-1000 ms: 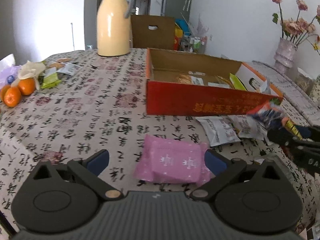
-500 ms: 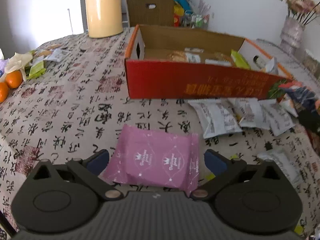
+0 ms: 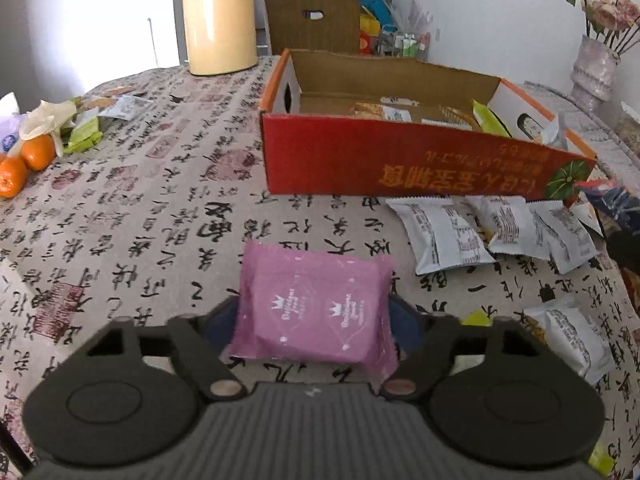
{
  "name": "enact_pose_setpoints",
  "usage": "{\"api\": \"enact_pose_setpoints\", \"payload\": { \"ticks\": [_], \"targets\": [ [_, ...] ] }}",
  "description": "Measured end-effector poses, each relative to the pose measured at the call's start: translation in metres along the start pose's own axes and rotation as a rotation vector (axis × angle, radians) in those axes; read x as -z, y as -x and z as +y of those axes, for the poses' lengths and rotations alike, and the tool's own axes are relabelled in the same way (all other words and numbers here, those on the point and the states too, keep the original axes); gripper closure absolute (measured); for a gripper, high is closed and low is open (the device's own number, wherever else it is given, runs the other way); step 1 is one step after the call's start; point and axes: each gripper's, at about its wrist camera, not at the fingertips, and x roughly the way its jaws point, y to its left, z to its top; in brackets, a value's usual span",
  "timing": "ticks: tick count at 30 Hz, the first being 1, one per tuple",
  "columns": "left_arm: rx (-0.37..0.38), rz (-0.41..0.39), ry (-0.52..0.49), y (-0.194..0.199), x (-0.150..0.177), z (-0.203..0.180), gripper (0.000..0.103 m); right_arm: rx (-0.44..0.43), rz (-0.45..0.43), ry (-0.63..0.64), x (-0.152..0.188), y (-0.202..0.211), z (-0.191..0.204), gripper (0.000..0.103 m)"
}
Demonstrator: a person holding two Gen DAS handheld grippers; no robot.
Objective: Organize snacks
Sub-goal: 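Grasp the colourful chip bag with the right tool while the left tool grasps the pink packet, then carry the chip bag and pink packet up over the cardboard box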
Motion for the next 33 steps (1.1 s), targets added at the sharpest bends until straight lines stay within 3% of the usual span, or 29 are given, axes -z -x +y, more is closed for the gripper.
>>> {"api": "enact_pose_setpoints", "payload": {
  "ticks": [6,17,33],
  "targets": [
    [0.004,-0.018,0.000,0.008,0.002,0.001,0.037,-0.007,-0.001,-0.001,0.002,0.003,0.002,0.054],
    [0.013,-0.120,0.000,0.040,-0.005,-0.001,0.039,-0.010,-0.019,0.006,-0.001,0.010,0.007,0.054],
    [0.041,-0.261,0.032,0.064,-0.048,-0.013,0.038,-0.010,-0.084,0.011,-0.029,0.004,0.012,0.054]
  ]
}}
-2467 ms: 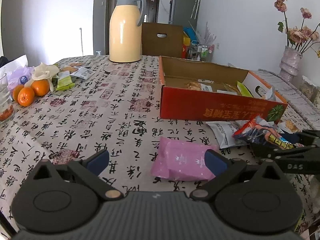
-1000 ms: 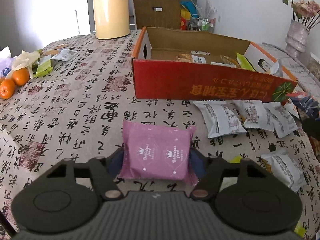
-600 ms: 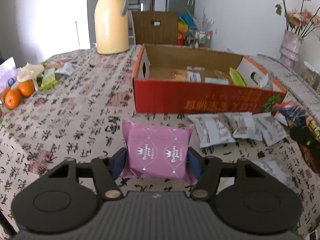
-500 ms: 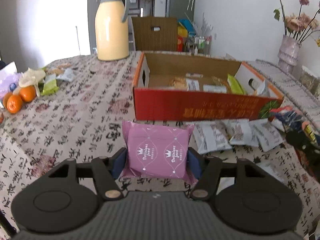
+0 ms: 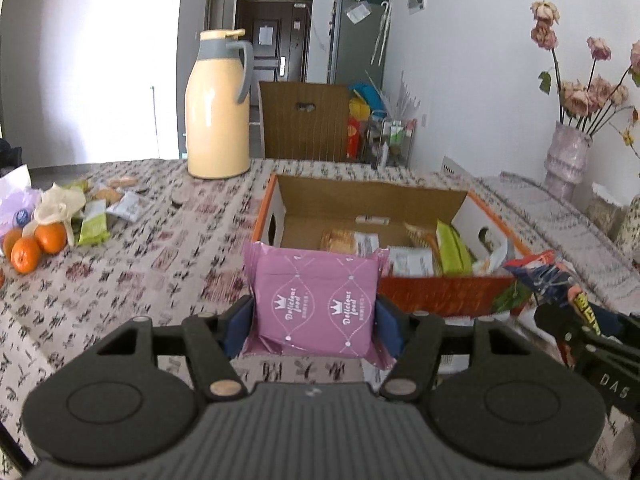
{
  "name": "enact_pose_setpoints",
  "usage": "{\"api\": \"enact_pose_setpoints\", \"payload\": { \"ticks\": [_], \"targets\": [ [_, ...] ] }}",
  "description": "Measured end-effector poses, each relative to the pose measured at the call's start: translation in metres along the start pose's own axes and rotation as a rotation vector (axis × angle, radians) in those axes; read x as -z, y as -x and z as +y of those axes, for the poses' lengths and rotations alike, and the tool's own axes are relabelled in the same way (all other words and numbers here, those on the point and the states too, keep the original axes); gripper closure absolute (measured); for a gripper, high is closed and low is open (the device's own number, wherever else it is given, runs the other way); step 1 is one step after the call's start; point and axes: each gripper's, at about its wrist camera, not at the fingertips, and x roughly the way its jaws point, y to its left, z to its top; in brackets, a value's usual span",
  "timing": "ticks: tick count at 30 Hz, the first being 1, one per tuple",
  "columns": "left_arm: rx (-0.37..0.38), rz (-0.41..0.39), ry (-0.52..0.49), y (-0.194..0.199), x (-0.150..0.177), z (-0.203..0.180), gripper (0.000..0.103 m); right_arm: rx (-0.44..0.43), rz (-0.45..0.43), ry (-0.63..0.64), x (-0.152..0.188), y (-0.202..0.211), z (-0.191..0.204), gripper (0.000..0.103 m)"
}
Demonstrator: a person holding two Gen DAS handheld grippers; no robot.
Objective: Organize snacks
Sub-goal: 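Carry the chip bag and pink packet up over the cardboard box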
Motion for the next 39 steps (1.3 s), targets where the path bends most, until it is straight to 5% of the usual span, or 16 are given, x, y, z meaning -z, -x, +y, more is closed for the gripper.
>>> {"api": "enact_pose_setpoints", "payload": {
  "ticks": [26,39],
  "targets": [
    [-0.028,-0.019,0.009,-0.089,-0.070,-0.018,0.038,0.000,-0.016,0.049,-0.074,-0.115,0.007,0.054],
    [-0.026,0.021,0.063,-0.130,-0.067,0.002,0.038,-0.009,0.045,0.070,-0.067,-0.168,0.015,0.054]
  ]
}}
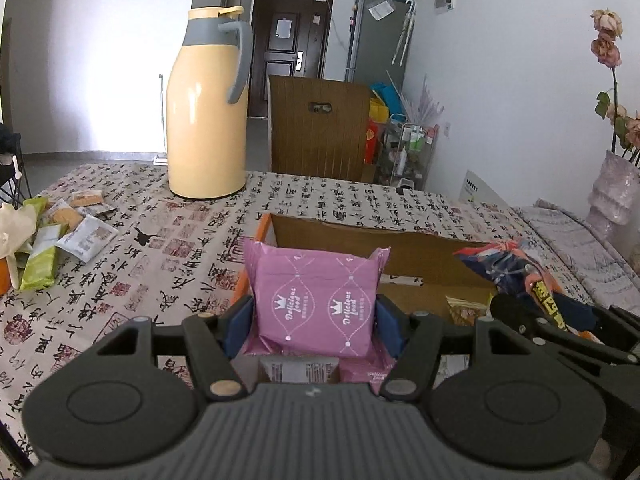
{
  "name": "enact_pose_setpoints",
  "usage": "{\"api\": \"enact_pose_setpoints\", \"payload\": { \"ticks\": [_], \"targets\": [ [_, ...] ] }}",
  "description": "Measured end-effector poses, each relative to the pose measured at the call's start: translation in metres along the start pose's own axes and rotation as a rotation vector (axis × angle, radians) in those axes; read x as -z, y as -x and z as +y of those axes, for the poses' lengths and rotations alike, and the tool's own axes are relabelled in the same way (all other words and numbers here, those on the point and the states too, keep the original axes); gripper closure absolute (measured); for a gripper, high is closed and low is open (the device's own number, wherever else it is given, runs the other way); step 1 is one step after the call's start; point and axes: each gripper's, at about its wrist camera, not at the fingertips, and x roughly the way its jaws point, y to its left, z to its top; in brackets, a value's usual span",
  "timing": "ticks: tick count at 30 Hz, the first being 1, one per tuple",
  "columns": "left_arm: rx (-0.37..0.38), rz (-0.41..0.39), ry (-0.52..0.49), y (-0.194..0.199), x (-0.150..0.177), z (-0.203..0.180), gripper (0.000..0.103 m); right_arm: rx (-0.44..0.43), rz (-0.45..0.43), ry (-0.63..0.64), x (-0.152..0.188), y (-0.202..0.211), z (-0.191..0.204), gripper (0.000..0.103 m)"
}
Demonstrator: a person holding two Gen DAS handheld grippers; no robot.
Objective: Organize snacks
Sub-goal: 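Carry the chip bag and pink packet up over the cardboard box, then open both tools to drop the packets into the box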
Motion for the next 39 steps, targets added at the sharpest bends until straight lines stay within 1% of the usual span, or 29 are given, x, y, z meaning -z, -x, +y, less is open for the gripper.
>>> {"api": "enact_pose_setpoints", "payload": {
  "ticks": [2,4,7,8,9,10,11,12,13,18,25,31,39],
  "targets": [
    [0.004,0.001,0.000,0.000,0.001,0.000,0.038,0.005,0.012,0.006,0.002,-0.002,0.002,0.054],
    [0.009,-0.007,0.005,0.002,0.002,0.000,0.033,0.006,0.018,0.008,0.003,-0.003,0.002,0.053],
    [-0.004,-0.031,0.011,0.006,0.002,0.001,0.025,0.014,0.019,0.001,0.004,-0.001,0.001,0.045],
    [-0.002,-0.041,0.015,0.009,0.001,0.002,0.023,0.017,0.015,-0.003,0.005,0.002,0.000,0.038],
    [-0.003,-0.048,0.019,0.011,0.001,0.002,0.015,0.019,0.010,-0.007,0.005,0.004,-0.001,0.026],
    [-0.011,-0.058,0.026,0.013,0.001,0.002,0.001,0.023,0.002,-0.013,0.004,0.006,-0.002,0.020],
    [-0.023,-0.071,0.033,0.014,0.001,0.004,0.000,0.030,-0.010,-0.023,0.004,0.010,-0.003,0.009],
    [-0.033,-0.080,0.038,0.016,0.001,0.004,0.000,0.034,-0.017,-0.032,0.004,0.012,-0.005,0.002],
    [-0.027,-0.077,0.042,0.016,0.001,0.005,0.000,0.036,-0.022,-0.043,0.004,0.014,-0.007,0.000],
    [-0.024,-0.067,0.041,0.014,0.001,0.004,0.000,0.042,-0.012,-0.089,0.005,0.016,-0.015,0.000],
    [-0.021,-0.071,0.041,0.016,0.001,0.005,0.000,0.050,-0.002,-0.078,0.006,0.013,-0.015,0.000],
    [-0.013,-0.096,0.040,0.028,-0.001,0.003,0.000,0.069,-0.010,-0.055,0.000,0.016,-0.012,0.000],
    [-0.007,-0.125,0.016,0.054,-0.005,-0.002,0.000,0.094,-0.037,-0.029,-0.009,0.043,-0.006,0.000]
  ]
}}
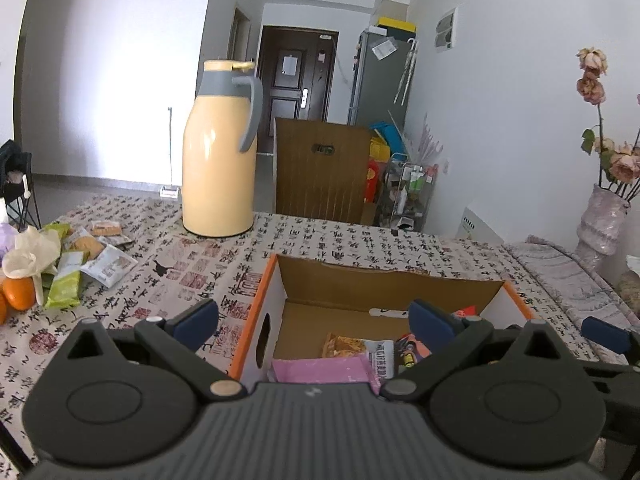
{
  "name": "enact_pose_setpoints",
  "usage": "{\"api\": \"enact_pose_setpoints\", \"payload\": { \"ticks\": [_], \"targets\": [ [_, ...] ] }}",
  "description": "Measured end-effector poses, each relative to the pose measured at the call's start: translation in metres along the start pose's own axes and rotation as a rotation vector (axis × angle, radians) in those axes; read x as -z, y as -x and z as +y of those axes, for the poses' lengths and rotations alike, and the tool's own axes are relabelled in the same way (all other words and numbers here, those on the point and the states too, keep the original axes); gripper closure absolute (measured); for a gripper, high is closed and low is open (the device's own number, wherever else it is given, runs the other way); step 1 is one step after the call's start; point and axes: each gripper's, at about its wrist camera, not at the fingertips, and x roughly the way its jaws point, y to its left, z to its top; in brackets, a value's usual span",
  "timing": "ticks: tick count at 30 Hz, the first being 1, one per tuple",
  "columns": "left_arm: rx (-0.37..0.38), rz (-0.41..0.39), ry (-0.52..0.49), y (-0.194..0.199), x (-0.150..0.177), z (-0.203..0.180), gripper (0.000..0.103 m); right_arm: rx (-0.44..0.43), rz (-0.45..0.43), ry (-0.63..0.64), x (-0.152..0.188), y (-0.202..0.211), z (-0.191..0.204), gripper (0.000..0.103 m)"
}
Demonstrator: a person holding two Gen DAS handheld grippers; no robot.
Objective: Organize snacks
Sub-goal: 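Open both tools to drop the packets into the box, then lift both open tools out of the box toward the white packets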
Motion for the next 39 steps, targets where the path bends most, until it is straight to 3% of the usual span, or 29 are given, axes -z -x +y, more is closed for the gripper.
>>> {"api": "enact_pose_setpoints", "payload": {
  "ticks": [21,39],
  "targets": [
    [0.009,0.020,-0.048,0.092,0.042,-0.014,0.000,-0.012,-0.007,-0.038,0.035,0.105,-0.013,0.000],
    [0.036,0.170,-0.077,0.121,0.109,-0.038,0.000,0.004,0.049,-0.051,0.095,0.165,-0.045,0.000]
  ]
}}
